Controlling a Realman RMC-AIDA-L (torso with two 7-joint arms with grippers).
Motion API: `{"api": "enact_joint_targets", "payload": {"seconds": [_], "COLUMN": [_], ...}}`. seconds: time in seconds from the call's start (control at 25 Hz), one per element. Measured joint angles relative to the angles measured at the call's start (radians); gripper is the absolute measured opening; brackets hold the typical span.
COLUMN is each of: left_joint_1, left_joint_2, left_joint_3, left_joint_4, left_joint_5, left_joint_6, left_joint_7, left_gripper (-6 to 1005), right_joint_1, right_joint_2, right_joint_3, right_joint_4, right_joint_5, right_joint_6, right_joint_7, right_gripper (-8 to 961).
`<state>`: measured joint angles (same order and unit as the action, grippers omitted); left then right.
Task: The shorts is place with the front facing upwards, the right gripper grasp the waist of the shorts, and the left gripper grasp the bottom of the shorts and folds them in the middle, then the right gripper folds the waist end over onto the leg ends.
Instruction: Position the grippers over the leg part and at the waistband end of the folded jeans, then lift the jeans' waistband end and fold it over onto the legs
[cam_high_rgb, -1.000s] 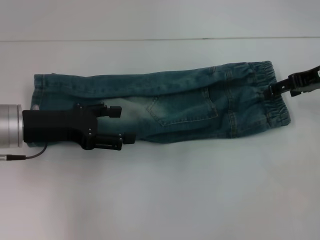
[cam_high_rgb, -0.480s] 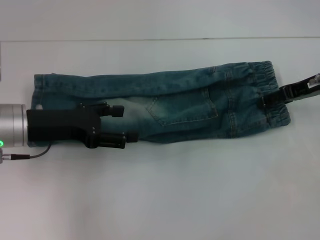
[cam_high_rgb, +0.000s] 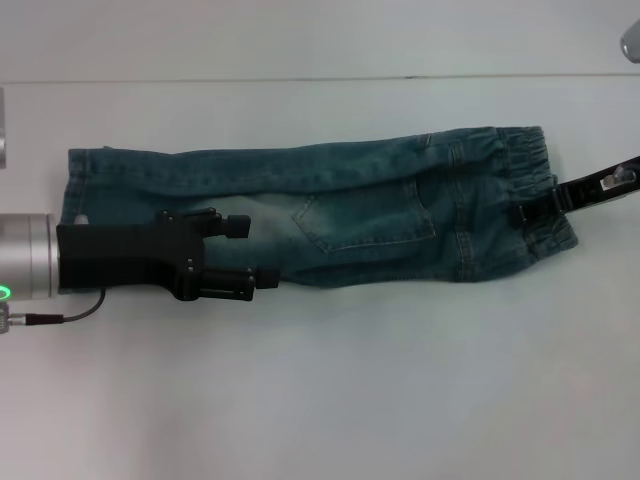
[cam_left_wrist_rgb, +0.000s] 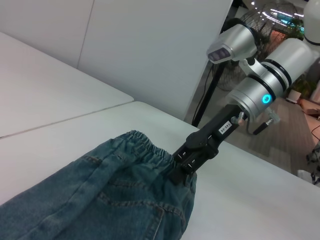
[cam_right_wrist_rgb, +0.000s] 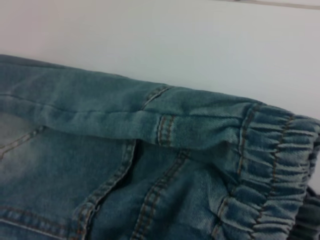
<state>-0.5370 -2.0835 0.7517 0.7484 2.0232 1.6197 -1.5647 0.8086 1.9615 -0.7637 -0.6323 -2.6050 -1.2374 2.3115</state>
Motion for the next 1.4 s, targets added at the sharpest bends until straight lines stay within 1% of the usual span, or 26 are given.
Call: {"api": "enact_joint_targets", "payload": {"seconds": [0.2, 0.32, 0.56, 0.76, 0.84, 0.88, 1.04, 1.08, 1.12, 1.24, 1.28, 1.4], "left_joint_1": [0.000, -0.001, -0.003, -0.001, 0.000, 0.002, 0.006, 0.002, -0.005, -0.036, -0.051, -0.086], "left_joint_2": [-0.001, -0.002, -0.002, -0.007, -0.011, -0.031, -0.078, -0.087, -0.091, -0.091, -0.091, -0.093], "left_joint_3": [0.000, 0.000, -0.002, -0.015, -0.021, -0.049, -0.092, -0.094, -0.092, -0.084, -0.084, -0.084], "left_joint_4": [0.000, 0.000, 0.000, 0.000, 0.000, 0.000, -0.005, -0.019, -0.039, -0.148, -0.200, -0.306], "left_joint_5": [0.000, 0.000, 0.000, -0.010, -0.012, -0.020, -0.059, -0.081, -0.107, -0.221, -0.291, -0.434], "left_joint_6": [-0.001, -0.002, -0.002, -0.016, -0.033, -0.088, -0.175, -0.200, -0.223, -0.303, -0.347, -0.423], "left_joint_7": [0.001, 0.002, 0.002, 0.003, 0.003, 0.017, 0.106, 0.138, 0.164, 0.276, 0.352, 0.528], "left_gripper": [929, 929, 927, 927, 926, 926, 778, 757, 735, 672, 650, 587], "right_joint_1": [-0.009, -0.015, -0.022, -0.022, -0.023, -0.024, -0.028, -0.028, -0.028, -0.028, -0.026, -0.020], "right_joint_2": [0.002, -0.002, -0.010, -0.020, -0.027, -0.032, -0.050, -0.053, -0.056, -0.066, -0.068, -0.072], "right_joint_3": [0.000, 0.001, 0.011, 0.017, 0.022, 0.027, 0.039, 0.039, 0.039, 0.039, 0.040, 0.041], "right_joint_4": [0.000, -0.002, -0.011, -0.013, -0.013, -0.014, -0.018, -0.018, -0.018, -0.018, -0.018, -0.019], "right_joint_5": [0.013, 0.029, 0.044, 0.061, 0.077, 0.088, 0.128, 0.138, 0.147, 0.170, 0.178, 0.200], "right_joint_6": [-0.009, -0.021, -0.038, -0.052, -0.069, -0.077, -0.100, -0.107, -0.113, -0.138, -0.145, -0.168], "right_joint_7": [-0.021, -0.029, -0.039, -0.054, -0.060, -0.062, -0.066, -0.066, -0.067, -0.067, -0.067, -0.067], "right_gripper": [566, 477, 237, 120, 115, 113, 105, 105, 105, 105, 105, 105]}}
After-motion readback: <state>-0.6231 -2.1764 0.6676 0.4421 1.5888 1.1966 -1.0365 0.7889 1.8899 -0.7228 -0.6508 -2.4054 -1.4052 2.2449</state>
